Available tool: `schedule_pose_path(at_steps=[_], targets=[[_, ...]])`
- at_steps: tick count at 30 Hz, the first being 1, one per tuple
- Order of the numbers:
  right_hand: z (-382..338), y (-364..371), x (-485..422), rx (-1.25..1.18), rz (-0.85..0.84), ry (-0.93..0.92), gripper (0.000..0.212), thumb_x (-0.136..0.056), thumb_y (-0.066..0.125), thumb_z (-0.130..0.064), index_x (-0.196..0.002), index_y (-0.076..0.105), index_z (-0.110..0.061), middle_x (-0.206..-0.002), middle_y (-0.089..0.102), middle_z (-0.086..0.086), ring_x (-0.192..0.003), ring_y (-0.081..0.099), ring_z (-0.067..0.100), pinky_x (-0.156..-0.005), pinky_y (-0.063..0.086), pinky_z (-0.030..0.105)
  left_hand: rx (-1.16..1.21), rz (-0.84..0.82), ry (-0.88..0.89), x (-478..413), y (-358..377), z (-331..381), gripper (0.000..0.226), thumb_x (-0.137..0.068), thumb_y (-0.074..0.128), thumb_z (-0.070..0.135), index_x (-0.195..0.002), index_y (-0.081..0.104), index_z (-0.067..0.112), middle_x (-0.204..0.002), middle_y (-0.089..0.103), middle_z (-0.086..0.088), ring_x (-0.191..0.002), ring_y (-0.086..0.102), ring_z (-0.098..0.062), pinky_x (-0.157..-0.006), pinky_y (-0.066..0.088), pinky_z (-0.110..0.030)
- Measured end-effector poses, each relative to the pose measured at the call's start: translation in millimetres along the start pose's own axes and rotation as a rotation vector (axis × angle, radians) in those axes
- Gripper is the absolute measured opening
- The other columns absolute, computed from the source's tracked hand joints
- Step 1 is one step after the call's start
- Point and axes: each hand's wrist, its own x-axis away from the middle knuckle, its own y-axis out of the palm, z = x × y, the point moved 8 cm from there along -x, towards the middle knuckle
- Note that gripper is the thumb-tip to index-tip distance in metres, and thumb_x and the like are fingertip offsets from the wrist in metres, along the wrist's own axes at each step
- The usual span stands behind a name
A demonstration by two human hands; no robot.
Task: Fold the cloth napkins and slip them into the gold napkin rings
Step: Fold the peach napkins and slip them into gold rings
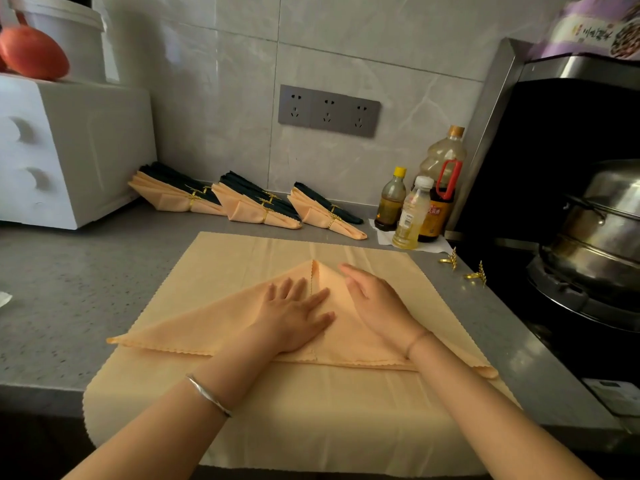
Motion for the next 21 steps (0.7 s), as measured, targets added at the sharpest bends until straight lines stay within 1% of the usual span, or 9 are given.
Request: schedule_pose_path(at_steps=[3, 6, 11, 14, 17, 21], targets=[[2.6, 25.7, -27.3, 0.114, -0.13, 0.053, 0.045, -0.103, 0.026, -0.017, -0.148, 0.028, -0.021, -0.154, 0.026, -0.006, -0.142, 0.021, 0.011, -0.117, 0.014, 0.026, -0.009, -0.002, 0.001, 0.6, 1.0, -1.0, 0.06, -0.094, 0.017, 0.065, -0.149, 0.004, 0.046, -0.161, -0.002, -0.002, -0.147, -0.008, -0.027, -0.118, -0.004, -0.048], [11.3, 40.4, -31.7, 0.174, -0.217, 0.067, 0.046, -0.103, 0.024, -0.018, -0.149, 0.025, -0.02, -0.156, 0.02, -0.007, -0.143, 0.017, 0.01, -0.116, 0.01, 0.026, -0.013, 0.008, -0.003, -0.3, 0.8, 0.2, 0.06, -0.094, 0.017, 0.065, -0.149, 0.004, 0.045, -0.161, -0.002, -0.002, -0.147, -0.007, -0.026, -0.118, -0.004, -0.047], [29.1, 42.2, -10.5, 0.277, -0.241, 0.022, 0.047, -0.104, 0.021, -0.026, -0.151, 0.018, -0.022, -0.158, 0.011, -0.009, -0.145, 0.007, 0.005, -0.117, 0.005, 0.024, -0.014, 0.002, 0.003, -2.5, -1.8, 0.1, 0.06, -0.095, 0.017, 0.064, -0.15, 0.004, 0.044, -0.161, -0.003, -0.002, -0.147, -0.007, -0.026, -0.118, -0.004, -0.046], [37.9, 34.5, 9.8, 0.325, -0.253, 0.027, 0.049, -0.104, 0.018, -0.033, -0.151, 0.011, -0.025, -0.158, 0.005, -0.012, -0.144, 0.001, 0.002, -0.117, 0.002, 0.024, -0.017, 0.001, -0.002, -3.3, -3.0, -3.3, 0.06, -0.094, 0.017, 0.064, -0.149, 0.003, 0.045, -0.161, -0.003, -0.002, -0.147, -0.006, -0.026, -0.118, -0.004, -0.046], [50.2, 23.5, 35.7, 0.349, -0.275, 0.04, 0.05, -0.103, 0.017, -0.036, -0.151, 0.006, -0.027, -0.157, 0.001, -0.015, -0.143, -0.002, -0.002, -0.115, -0.001, 0.022, -0.015, -0.011, 0.003, -2.9, -1.0, -3.0, 0.059, -0.094, 0.016, 0.064, -0.149, 0.003, 0.046, -0.161, -0.003, -0.002, -0.147, -0.006, -0.027, -0.118, -0.003, -0.047], [63.4, 4.1, 70.3, 0.374, -0.298, 0.049, 0.05, -0.103, 0.015, -0.038, -0.15, 0.0, -0.03, -0.153, -0.005, -0.022, -0.134, -0.01, -0.011, -0.112, -0.006, 0.018, -0.016, -0.022, 0.008, -3.0, -2.0, -1.7, 0.059, -0.095, 0.016, 0.063, -0.149, 0.002, 0.045, -0.161, -0.003, -0.002, -0.147, -0.006, -0.027, -0.118, -0.004, -0.046]])
